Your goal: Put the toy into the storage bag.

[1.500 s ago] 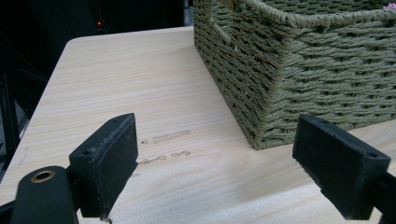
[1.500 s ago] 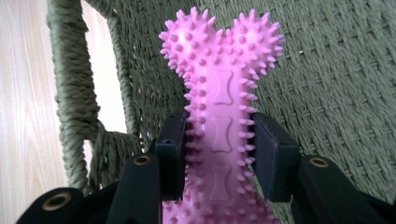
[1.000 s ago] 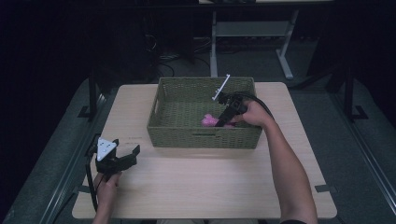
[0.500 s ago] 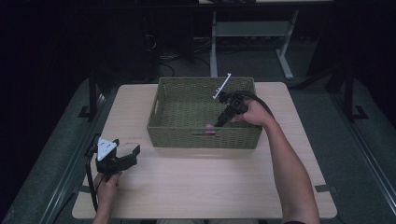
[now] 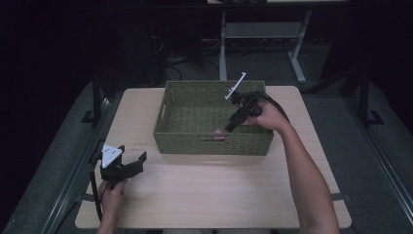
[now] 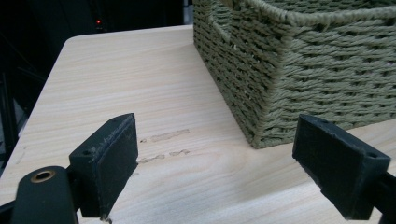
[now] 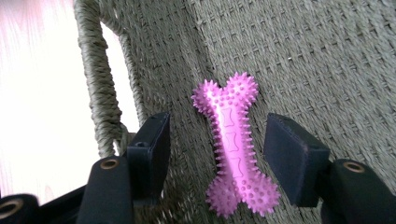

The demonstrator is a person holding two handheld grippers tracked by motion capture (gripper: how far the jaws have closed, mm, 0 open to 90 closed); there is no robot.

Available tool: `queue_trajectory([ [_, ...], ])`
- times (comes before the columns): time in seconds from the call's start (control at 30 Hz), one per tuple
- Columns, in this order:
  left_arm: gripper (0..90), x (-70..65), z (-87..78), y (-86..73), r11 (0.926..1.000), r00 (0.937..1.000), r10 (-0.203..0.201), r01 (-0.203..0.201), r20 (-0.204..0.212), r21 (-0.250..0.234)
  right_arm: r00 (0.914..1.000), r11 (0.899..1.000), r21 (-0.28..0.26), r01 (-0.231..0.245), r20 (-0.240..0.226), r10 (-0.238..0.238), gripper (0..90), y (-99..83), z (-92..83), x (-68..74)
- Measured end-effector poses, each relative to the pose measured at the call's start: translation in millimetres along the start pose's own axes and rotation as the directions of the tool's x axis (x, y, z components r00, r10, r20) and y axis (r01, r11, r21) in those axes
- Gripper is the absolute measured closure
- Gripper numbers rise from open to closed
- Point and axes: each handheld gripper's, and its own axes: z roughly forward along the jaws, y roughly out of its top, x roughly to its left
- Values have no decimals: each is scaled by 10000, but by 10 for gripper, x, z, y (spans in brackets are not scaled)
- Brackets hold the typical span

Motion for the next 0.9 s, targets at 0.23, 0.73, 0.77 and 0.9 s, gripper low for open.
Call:
queue_trajectory([
  [0.23,136,5,-5,-1,10000,10000,15,-15,-48,10,9998,9993,-372,60,183,-53,383,3,-127,51],
  [0.73,136,-4,5,-2,10000,10000,63,-63,-55,52,9992,9972,-722,170,378,-143,321,-34,-349,213],
  [0.77,137,-7,5,-1,10000,10000,69,-69,-56,56,9990,9969,-744,238,391,-210,321,-32,-363,234],
  [0.9,136,-14,5,-1,10000,10000,82,-82,-45,39,9980,9959,-795,433,484,-395,316,-27,-413,313],
])
